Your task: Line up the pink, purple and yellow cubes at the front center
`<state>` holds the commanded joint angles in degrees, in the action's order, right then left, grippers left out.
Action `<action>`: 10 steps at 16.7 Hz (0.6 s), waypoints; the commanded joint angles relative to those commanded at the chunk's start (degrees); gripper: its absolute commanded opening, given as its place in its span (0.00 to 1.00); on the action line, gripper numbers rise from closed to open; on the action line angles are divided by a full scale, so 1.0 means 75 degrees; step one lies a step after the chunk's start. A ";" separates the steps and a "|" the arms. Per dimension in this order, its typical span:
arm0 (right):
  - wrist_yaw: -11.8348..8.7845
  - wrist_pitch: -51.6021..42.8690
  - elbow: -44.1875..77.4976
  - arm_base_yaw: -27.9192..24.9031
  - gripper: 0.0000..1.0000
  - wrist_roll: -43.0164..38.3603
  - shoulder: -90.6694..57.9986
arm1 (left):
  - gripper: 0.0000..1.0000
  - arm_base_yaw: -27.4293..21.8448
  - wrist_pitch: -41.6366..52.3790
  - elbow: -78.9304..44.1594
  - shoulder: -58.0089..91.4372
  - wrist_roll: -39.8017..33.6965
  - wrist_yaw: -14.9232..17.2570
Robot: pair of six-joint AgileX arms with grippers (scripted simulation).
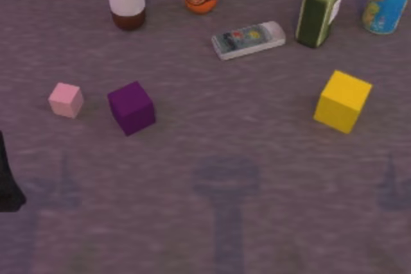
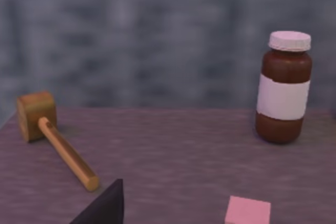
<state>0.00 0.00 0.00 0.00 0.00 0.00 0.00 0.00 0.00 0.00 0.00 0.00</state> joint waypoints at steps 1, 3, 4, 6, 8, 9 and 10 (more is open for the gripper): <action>0.0000 0.0000 0.0000 0.0000 1.00 0.0000 0.0000 | 1.00 0.0000 0.0000 0.0000 0.0000 0.0000 0.0000; 0.0000 0.0000 0.0000 0.0000 1.00 0.0000 0.0000 | 1.00 -0.0008 0.0052 -0.0075 0.0074 0.0007 0.0004; 0.0000 0.0000 0.0000 0.0000 1.00 0.0000 0.0000 | 1.00 -0.0022 0.0158 -0.0230 0.0227 0.0021 0.0011; 0.0000 0.0000 0.0000 0.0000 1.00 0.0000 0.0000 | 1.00 -0.0061 0.0529 -0.0781 0.0774 0.0074 0.0027; 0.0000 0.0000 0.0000 0.0000 1.00 0.0000 0.0000 | 1.00 -0.0106 0.1089 -0.1650 0.1639 0.0157 0.0037; 0.0000 0.0000 0.0000 0.0000 1.00 0.0000 0.0000 | 1.00 -0.0130 0.1430 -0.2194 0.2191 0.0210 0.0040; 0.0000 0.0000 0.0000 0.0000 1.00 0.0000 0.0000 | 1.00 -0.0155 0.1807 -0.2795 0.2823 0.0268 0.0041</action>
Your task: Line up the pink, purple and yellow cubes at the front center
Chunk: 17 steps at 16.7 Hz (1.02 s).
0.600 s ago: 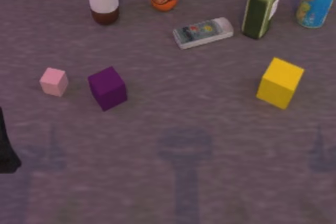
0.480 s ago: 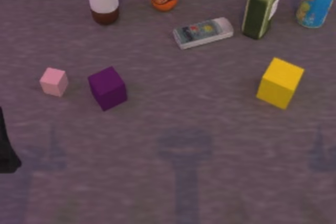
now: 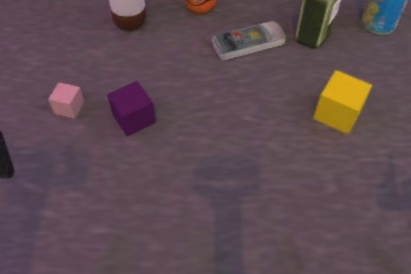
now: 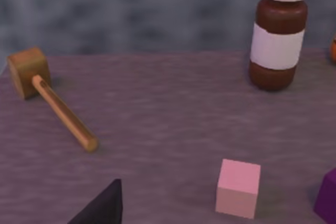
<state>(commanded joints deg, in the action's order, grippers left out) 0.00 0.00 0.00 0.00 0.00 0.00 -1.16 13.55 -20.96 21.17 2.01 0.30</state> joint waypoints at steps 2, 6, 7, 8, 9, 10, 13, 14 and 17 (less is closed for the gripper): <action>0.0000 0.0000 0.0000 0.0000 1.00 0.0000 0.0000 | 1.00 -0.0051 0.0842 -0.1339 0.1494 0.0134 -0.0004; 0.0000 0.0000 0.0000 0.0000 1.00 0.0000 0.0000 | 1.00 -0.0167 0.2749 -0.4286 0.5116 0.0441 -0.0024; 0.0000 0.0000 0.0000 0.0000 1.00 0.0000 0.0000 | 1.00 -0.0198 0.3240 -0.5028 0.6065 0.0520 -0.0030; 0.0000 0.0000 0.0000 0.0000 1.00 0.0000 0.0000 | 1.00 -0.0230 0.3728 -0.5760 0.7005 0.0597 -0.0036; 0.0000 0.0000 0.0000 0.0000 1.00 0.0000 0.0000 | 1.00 -0.0261 0.4207 -0.6476 0.7923 0.0673 -0.0042; 0.0000 0.0000 0.0000 0.0000 1.00 0.0000 0.0000 | 1.00 -0.0292 0.4673 -0.7168 0.8805 0.0745 -0.0048; 0.0000 0.0000 0.0000 0.0000 1.00 0.0000 0.0000 | 1.00 -0.0376 0.5951 -0.9076 1.1142 0.0938 -0.0058; 0.0000 0.0000 0.0000 0.0000 1.00 0.0000 0.0000 | 1.00 -0.0401 0.6322 -0.9657 1.1792 0.0993 -0.0058; 0.0000 0.0000 0.0000 0.0000 1.00 0.0000 0.0000 | 1.00 -0.0462 0.7232 -1.1184 1.3364 0.1129 -0.0045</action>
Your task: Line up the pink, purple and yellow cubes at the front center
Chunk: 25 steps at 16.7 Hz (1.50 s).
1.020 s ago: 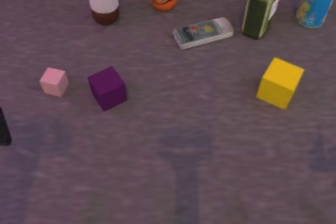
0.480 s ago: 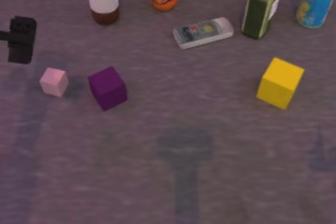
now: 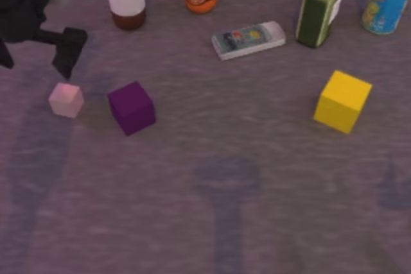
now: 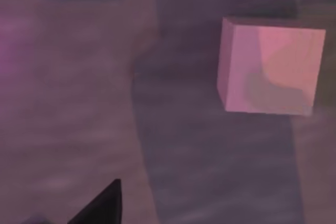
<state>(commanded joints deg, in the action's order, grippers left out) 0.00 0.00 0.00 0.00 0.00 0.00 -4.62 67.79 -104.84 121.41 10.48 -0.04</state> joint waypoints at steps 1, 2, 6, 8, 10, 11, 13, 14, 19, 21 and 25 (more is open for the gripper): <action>0.0000 0.0000 0.0000 0.0000 1.00 0.0000 0.0000 | 1.00 -0.0016 0.0230 -0.0421 0.0413 0.0035 0.0007; 0.0000 0.0000 0.0000 0.0000 1.00 0.0000 0.0000 | 1.00 -0.0029 0.0422 -0.0790 0.0770 0.0065 0.0015; 0.0000 0.0000 0.0000 0.0000 1.00 0.0000 0.0000 | 1.00 -0.0054 0.0795 -0.1553 0.1510 0.0125 0.0037; 0.0000 0.0000 0.0000 0.0000 1.00 0.0000 0.0000 | 1.00 -0.0054 0.0795 -0.1553 0.1510 0.0125 0.0037; 0.0000 0.0000 0.0000 0.0000 1.00 0.0000 0.0000 | 1.00 -0.0054 0.0795 -0.1553 0.1510 0.0125 0.0037; 0.0000 0.0000 0.0000 0.0000 1.00 0.0000 0.0000 | 1.00 -0.0009 0.0780 -0.1534 0.1498 0.0120 0.0034; 0.0000 0.0000 0.0000 0.0000 1.00 0.0000 0.0000 | 1.00 -0.0027 0.0651 -0.1413 0.1531 0.0137 0.0037; 0.0000 0.0000 0.0000 0.0000 1.00 0.0000 0.0000 | 1.00 -0.0035 0.0469 -0.1263 0.1576 0.0143 0.0038; 0.0000 0.0000 0.0000 0.0000 1.00 0.0000 0.0000 | 1.00 -0.0041 -0.1170 -0.0148 0.1989 0.0142 0.0043; 0.0000 0.0000 0.0000 0.0000 1.00 0.0000 0.0000 | 1.00 -0.0043 -0.1487 0.0124 0.2106 0.0143 0.0044; 0.0000 0.0000 0.0000 0.0000 1.00 0.0000 0.0000 | 1.00 -0.0043 -0.1523 0.0154 0.2121 0.0143 0.0044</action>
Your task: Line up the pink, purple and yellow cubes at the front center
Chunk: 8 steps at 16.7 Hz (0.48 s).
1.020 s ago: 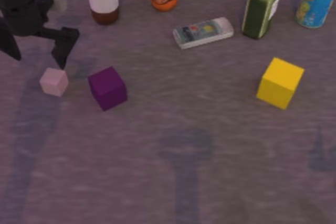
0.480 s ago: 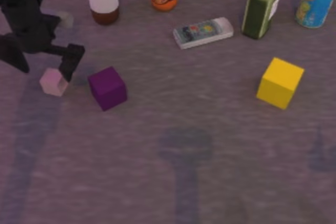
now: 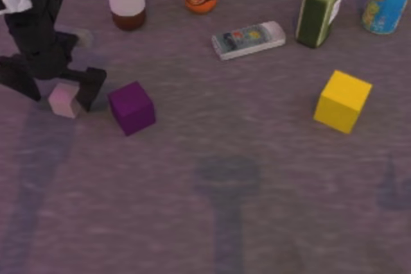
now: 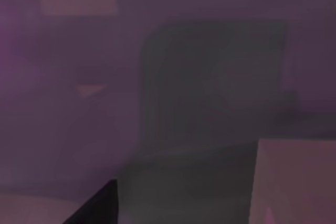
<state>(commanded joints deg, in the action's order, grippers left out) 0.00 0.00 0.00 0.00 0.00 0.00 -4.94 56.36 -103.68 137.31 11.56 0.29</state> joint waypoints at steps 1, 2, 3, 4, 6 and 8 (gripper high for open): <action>0.0000 0.0000 0.0000 0.0000 1.00 0.0000 0.0000 | 0.92 0.0000 0.0000 0.0000 0.0000 0.0000 0.0000; 0.0000 0.0000 0.0000 0.0000 1.00 0.0000 0.0000 | 0.85 0.0000 0.0000 0.0000 0.0000 0.0000 0.0000; 0.0000 0.0000 0.0000 0.0000 1.00 0.0000 0.0000 | 0.77 0.0000 0.0000 0.0000 0.0000 0.0000 0.0000; 0.0000 0.0000 0.0000 0.0000 1.00 0.0000 0.0000 | 0.70 0.0000 0.0000 0.0000 0.0000 0.0000 0.0000; 0.0000 0.0000 0.0000 0.0000 1.00 0.0000 0.0000 | 0.55 0.0000 0.0000 0.0000 0.0000 0.0000 0.0000; 0.0000 0.0000 0.0000 0.0000 1.00 0.0000 0.0000 | 0.40 0.0000 0.0000 0.0000 0.0000 0.0000 0.0000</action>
<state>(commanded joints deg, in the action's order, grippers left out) 0.00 0.00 0.00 0.00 0.00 0.00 -4.94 56.36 -103.68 137.31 11.56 0.29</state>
